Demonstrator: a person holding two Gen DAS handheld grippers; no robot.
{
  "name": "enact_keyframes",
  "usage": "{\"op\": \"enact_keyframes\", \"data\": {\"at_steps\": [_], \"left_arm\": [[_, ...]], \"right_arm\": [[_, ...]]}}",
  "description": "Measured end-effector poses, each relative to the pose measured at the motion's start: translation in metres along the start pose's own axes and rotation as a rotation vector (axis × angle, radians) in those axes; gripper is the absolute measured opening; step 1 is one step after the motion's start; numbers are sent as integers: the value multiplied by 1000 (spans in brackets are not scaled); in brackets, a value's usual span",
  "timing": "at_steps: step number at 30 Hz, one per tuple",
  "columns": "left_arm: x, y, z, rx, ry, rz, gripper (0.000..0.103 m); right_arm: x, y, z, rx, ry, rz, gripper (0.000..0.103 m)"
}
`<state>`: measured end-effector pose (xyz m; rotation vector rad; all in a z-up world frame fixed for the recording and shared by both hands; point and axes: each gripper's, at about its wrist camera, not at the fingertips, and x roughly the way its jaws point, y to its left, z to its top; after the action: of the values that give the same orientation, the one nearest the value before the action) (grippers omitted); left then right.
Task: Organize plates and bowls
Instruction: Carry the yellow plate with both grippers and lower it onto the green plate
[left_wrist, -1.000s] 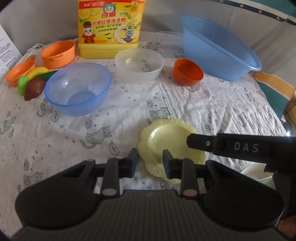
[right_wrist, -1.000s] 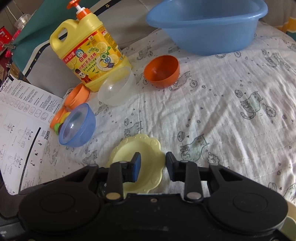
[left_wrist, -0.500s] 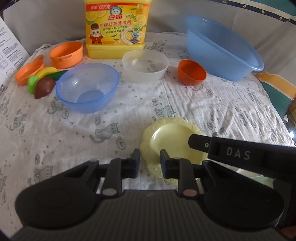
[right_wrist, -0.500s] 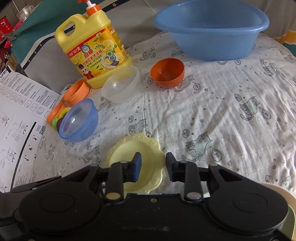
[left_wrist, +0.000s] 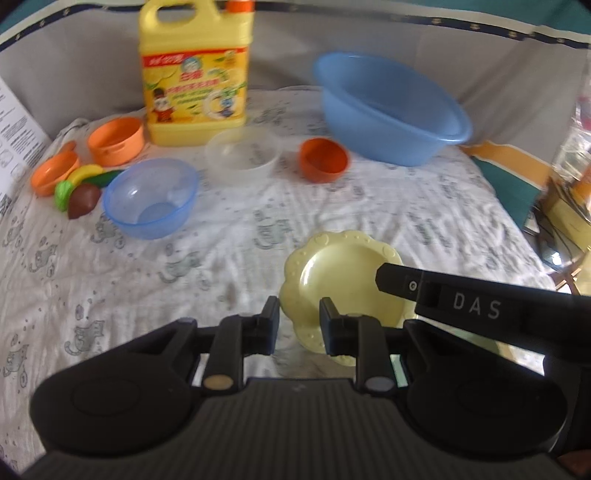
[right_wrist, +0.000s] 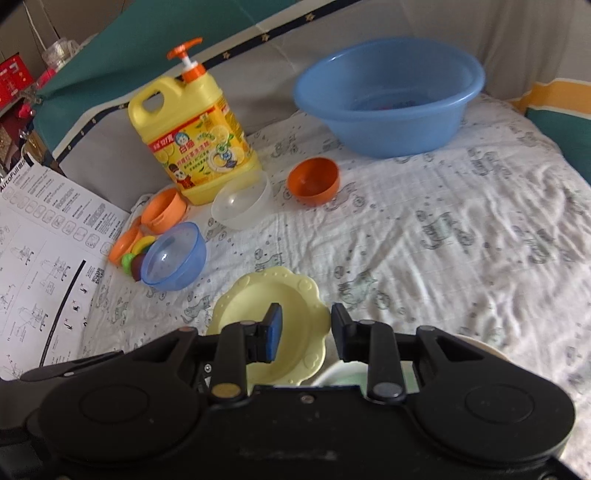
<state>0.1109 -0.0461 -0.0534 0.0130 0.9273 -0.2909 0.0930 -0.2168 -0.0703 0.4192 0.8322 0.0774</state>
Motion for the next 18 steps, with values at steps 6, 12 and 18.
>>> {"op": "enact_keyframes", "data": {"at_steps": [6, 12, 18], "left_arm": [[-21, -38, -9, 66, -12, -44, 23], [-28, -67, -28, 123, 11, -70, 23], [-30, -82, -47, 158, 55, -75, 23]], "right_arm": [[-43, -26, -13, 34, -38, -38, 29], [-70, -50, -32, 74, -52, -61, 29], [-81, -65, -54, 106, -29, -70, 29]]}}
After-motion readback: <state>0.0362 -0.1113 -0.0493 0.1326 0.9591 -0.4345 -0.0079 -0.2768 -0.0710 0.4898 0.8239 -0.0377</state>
